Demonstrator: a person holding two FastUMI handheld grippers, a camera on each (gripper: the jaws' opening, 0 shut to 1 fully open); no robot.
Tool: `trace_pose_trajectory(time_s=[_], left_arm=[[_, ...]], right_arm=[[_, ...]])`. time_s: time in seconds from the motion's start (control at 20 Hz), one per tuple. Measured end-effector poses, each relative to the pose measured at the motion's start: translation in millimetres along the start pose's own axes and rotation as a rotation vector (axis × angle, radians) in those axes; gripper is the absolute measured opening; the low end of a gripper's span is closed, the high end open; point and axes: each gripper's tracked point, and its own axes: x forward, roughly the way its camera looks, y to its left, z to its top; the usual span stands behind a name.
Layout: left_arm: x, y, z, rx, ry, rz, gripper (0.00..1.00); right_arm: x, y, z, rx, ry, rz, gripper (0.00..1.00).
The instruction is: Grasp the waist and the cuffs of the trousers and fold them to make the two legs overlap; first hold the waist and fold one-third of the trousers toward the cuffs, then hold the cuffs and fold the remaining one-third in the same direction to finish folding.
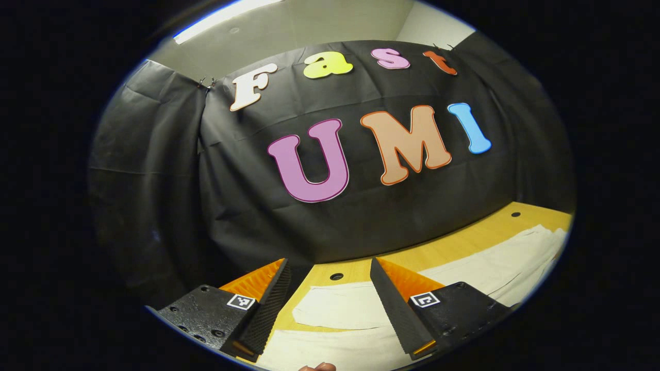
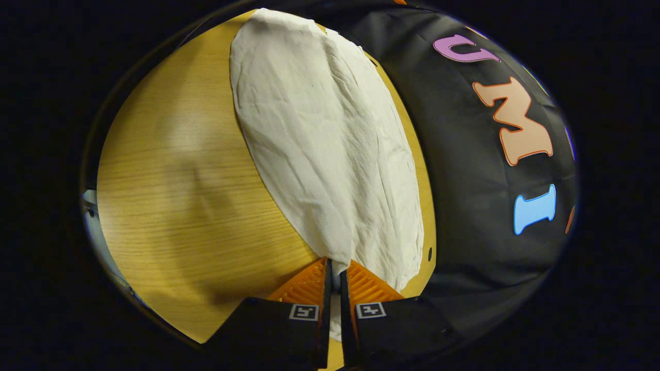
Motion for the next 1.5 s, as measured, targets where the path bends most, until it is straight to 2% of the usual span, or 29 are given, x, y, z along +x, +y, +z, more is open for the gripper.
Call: trace_pose_trajectory(time_s=[0.05,0.15,0.25,0.35,0.4,0.45,0.6,0.65,0.7,0.95,1.3,1.35,1.4,1.5], left_arm=[[-2.2,1.6,-3.4,0.02,0.005,-0.003,0.93],[-8.0,5.6,-14.6,0.081,0.021,-0.009,0.93],[-12.5,7.9,-25.3,0.155,0.034,-0.03,0.93],[-20.1,8.4,-39.9,0.239,0.053,-0.058,0.93],[-23.3,7.1,-48.2,0.285,0.065,-0.075,0.93],[-26.8,4.9,-58.2,0.334,0.072,-0.101,0.93],[-37.4,-0.4,-90.9,0.47,0.118,-0.185,0.94],[-42.9,-2.6,-102.7,0.499,0.135,-0.21,0.94],[-50.3,-4.2,-115.3,0.523,0.147,-0.232,0.94],[-84.4,-9.3,-179.0,0.66,0.254,-0.367,0.94],[-120.4,-0.2,-233.9,0.798,0.388,-0.545,0.95],[-132.3,-0.7,-240.8,0.819,0.41,-0.58,1.0],[-141.9,-2.7,-248.1,0.84,0.429,-0.621,0.95],[-157.6,-4.2,-268.8,0.884,0.478,-0.695,0.95]], right_arm=[[-3.1,0.1,0.4,0.023,0.006,0.004,0.08],[-1.9,-0.5,-0.4,0.064,0.016,0.013,0.08],[-1.9,-0.3,1.4,0.039,0.008,0.001,0.05],[-3.5,0.3,2.2,0.009,0.003,-0.019,0.08],[-4.1,-0.9,0.7,0.019,0.005,-0.026,0.05],[-4.1,-1.0,-0.6,0.038,0.007,-0.029,0.08],[-1.5,-1.1,0.4,0.07,0.009,-0.029,0.08],[-2.8,-0.4,1.6,0.064,0.007,-0.03,0.05],[-3.6,-0.2,2.2,0.062,0.008,-0.033,0.08],[-2.2,-1.3,1.0,0.067,0.006,-0.04,0.08],[-2.7,-1.3,0.8,0.05,-0.009,-0.042,0.08],[-2.2,-1.4,-0.2,0.048,-0.011,-0.043,0.08],[-2.8,-1.7,0.0,0.047,-0.012,-0.043,0.08],[-3.4,-1.1,1.1,0.045,-0.014,-0.045,0.08]])
